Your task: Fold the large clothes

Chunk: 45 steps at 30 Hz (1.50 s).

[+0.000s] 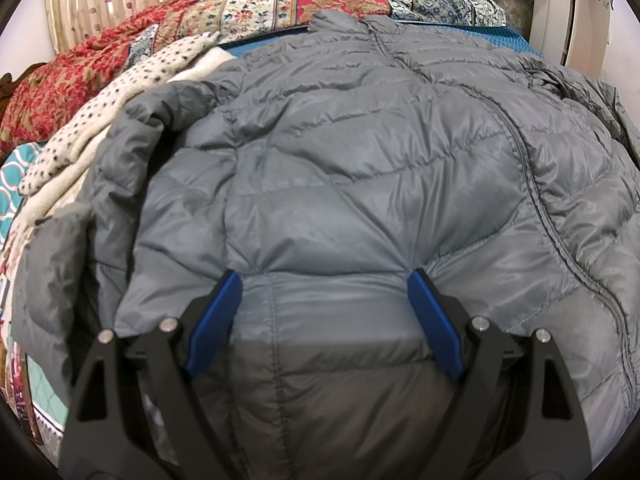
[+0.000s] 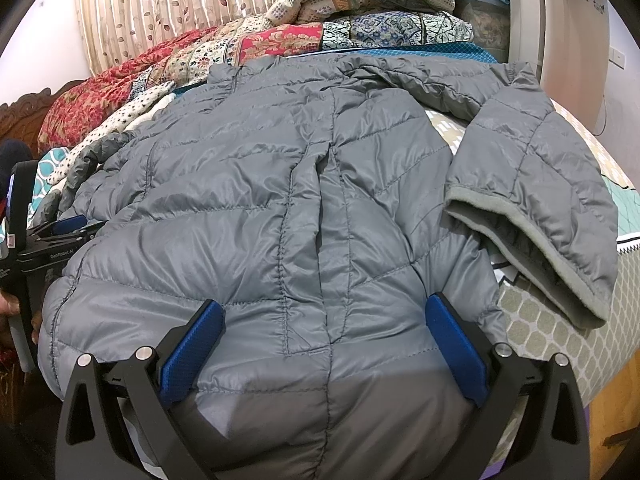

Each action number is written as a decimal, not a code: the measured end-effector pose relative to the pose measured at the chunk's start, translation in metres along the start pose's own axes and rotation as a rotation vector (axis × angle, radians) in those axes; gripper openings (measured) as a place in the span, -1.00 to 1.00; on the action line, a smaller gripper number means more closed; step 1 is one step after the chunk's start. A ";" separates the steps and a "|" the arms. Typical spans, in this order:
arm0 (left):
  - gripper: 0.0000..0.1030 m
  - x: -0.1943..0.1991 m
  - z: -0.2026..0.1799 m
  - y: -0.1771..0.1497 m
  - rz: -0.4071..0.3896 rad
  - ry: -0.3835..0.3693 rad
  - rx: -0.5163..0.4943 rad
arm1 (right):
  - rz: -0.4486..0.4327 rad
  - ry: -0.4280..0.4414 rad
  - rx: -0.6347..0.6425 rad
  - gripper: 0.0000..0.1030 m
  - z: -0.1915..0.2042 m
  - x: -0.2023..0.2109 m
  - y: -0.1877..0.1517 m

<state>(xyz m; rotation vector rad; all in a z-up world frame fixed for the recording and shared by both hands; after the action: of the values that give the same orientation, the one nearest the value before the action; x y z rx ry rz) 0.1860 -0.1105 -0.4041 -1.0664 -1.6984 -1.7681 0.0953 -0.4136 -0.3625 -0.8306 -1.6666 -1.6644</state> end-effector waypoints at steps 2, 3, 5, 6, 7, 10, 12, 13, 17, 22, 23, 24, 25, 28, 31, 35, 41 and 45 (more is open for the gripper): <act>0.59 0.000 0.000 0.000 0.001 0.001 -0.001 | 0.001 -0.002 0.003 -0.53 -0.001 -0.001 0.000; 0.59 0.000 0.000 0.000 0.001 0.000 0.000 | 0.002 -0.004 0.004 -0.54 -0.001 -0.001 0.000; 0.59 0.000 0.000 0.000 0.000 -0.002 0.002 | 0.003 -0.003 0.006 -0.53 -0.001 -0.003 0.001; 0.59 0.000 0.000 0.000 0.000 -0.002 0.002 | 0.003 -0.003 0.005 -0.53 -0.001 -0.003 0.001; 0.59 0.000 0.000 0.000 0.000 -0.001 0.001 | 0.004 -0.005 0.006 -0.53 -0.001 -0.003 0.001; 0.60 0.000 0.000 0.000 -0.001 -0.002 0.001 | -0.002 -0.006 0.006 -0.53 -0.001 -0.002 0.003; 0.60 0.000 0.000 0.000 0.000 -0.003 0.001 | -0.019 -0.001 -0.010 -0.53 -0.004 0.002 0.005; 0.60 0.000 0.000 0.000 0.000 -0.002 0.001 | -0.027 -0.006 -0.025 -0.53 -0.008 0.005 0.005; 0.60 0.000 0.000 0.000 0.000 -0.002 0.002 | -0.036 -0.025 -0.089 -0.53 -0.024 0.017 0.004; 0.60 0.000 0.000 0.000 0.005 -0.002 0.001 | -0.039 -0.057 -0.212 -0.53 -0.061 0.040 -0.005; 0.60 0.001 0.000 0.000 0.008 -0.002 0.000 | -0.040 -0.053 -0.243 -0.53 -0.069 0.045 -0.007; 0.60 0.003 -0.001 0.001 0.016 0.000 -0.004 | -0.044 -0.053 -0.277 -0.52 -0.077 0.052 -0.008; 0.60 0.009 -0.002 0.002 0.025 0.003 -0.007 | -0.060 -0.054 -0.314 -0.49 -0.088 0.061 -0.008; 0.59 0.040 -0.002 0.009 -0.052 -0.030 0.029 | -0.110 -0.075 -0.371 -0.22 -0.113 0.082 -0.005; 0.59 0.074 -0.016 0.008 -0.107 -0.099 0.019 | -0.128 -0.111 -0.482 0.02 -0.151 0.089 -0.006; 0.59 0.081 -0.052 -0.003 -0.088 -0.174 -0.045 | -0.109 -0.104 -0.613 0.05 -0.180 0.077 -0.010; 0.59 0.027 -0.080 -0.048 0.063 -0.099 -0.162 | -0.107 -0.120 -0.426 0.05 -0.139 0.060 0.018; 0.58 0.031 -0.088 -0.047 0.098 -0.134 -0.113 | -0.039 -0.174 -0.190 0.04 -0.106 0.027 0.036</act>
<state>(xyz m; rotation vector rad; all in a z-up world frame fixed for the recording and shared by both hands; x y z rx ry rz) 0.1125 -0.1844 -0.4027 -1.3208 -1.6082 -1.7837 0.1079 -0.5199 -0.3198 -1.0683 -1.6658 -1.8437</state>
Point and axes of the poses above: each gripper's, at about its wrist camera, not at the fingertips, and x roughly against the way its jaws point, z to its left, y to its top, the point moved 8 cm from there along -x, roughly the way its jaws point, and after that the axes turned 11 degrees about -y, right-handed, at the moved point
